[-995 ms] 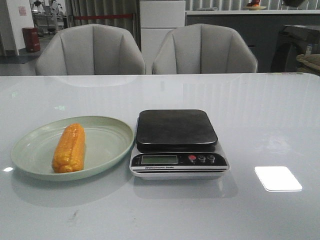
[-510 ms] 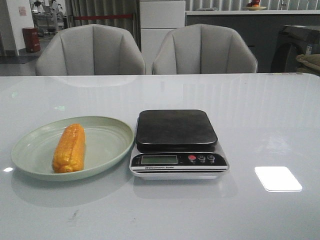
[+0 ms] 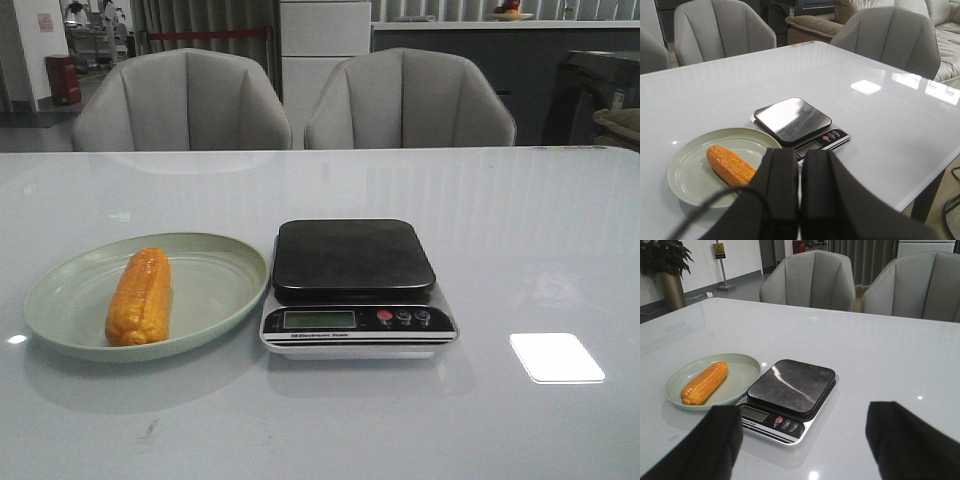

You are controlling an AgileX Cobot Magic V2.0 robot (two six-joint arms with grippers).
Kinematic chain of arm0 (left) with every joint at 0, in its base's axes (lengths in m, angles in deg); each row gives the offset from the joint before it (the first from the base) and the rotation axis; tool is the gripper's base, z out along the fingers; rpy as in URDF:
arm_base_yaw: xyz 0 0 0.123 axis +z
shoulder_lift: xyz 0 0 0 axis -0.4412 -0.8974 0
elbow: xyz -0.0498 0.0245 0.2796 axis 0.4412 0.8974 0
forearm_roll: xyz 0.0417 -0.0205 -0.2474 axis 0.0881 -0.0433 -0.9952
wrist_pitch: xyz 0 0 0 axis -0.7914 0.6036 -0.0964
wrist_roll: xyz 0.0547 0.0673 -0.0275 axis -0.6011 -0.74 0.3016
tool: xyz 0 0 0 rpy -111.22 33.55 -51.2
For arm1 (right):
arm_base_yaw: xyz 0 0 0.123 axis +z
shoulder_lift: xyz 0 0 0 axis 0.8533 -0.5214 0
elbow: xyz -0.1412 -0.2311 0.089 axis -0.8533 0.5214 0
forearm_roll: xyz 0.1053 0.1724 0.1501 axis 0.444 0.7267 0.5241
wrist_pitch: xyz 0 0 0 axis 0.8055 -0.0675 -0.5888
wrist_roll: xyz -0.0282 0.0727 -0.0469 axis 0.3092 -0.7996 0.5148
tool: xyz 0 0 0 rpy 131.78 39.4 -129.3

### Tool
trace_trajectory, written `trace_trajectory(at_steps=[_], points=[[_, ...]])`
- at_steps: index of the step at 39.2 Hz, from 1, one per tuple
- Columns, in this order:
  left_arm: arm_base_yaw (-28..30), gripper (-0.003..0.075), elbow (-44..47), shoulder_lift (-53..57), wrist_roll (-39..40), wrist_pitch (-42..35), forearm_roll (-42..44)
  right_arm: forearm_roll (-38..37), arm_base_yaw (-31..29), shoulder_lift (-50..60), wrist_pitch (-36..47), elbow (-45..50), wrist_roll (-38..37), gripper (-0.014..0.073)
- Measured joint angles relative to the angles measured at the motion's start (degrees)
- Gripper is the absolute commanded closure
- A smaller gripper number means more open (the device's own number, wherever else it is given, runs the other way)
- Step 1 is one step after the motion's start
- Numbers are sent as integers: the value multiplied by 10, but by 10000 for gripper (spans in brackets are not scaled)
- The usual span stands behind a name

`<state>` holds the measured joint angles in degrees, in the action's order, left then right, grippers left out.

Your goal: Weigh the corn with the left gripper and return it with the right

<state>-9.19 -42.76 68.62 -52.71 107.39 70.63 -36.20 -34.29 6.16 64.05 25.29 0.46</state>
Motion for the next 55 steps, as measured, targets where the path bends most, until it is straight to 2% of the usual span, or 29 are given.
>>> trace_trajectory(at_steps=[4, 8, 12, 36, 41, 46, 55], points=[[0, 598, 0, 0, 0, 0, 0, 0, 0, 0, 5, 0, 0, 211], [0, 598, 0, 0, 0, 0, 0, 0, 0, 0, 6, 0, 0, 477], [0, 598, 0, 0, 0, 0, 0, 0, 0, 0, 6, 0, 0, 426], [0, 598, 0, 1, 0, 0, 0, 0, 0, 1, 6, 0, 0, 427], [7, 598, 17, 1, 0, -21, 20, 0, 0, 1, 6, 0, 0, 427], [61, 598, 47, 1, 0, -101, 26, 0, 0, 1, 6, 0, 0, 427], [227, 598, 125, 1, 0, -248, 32, 0, 0, 1, 6, 0, 0, 427]])
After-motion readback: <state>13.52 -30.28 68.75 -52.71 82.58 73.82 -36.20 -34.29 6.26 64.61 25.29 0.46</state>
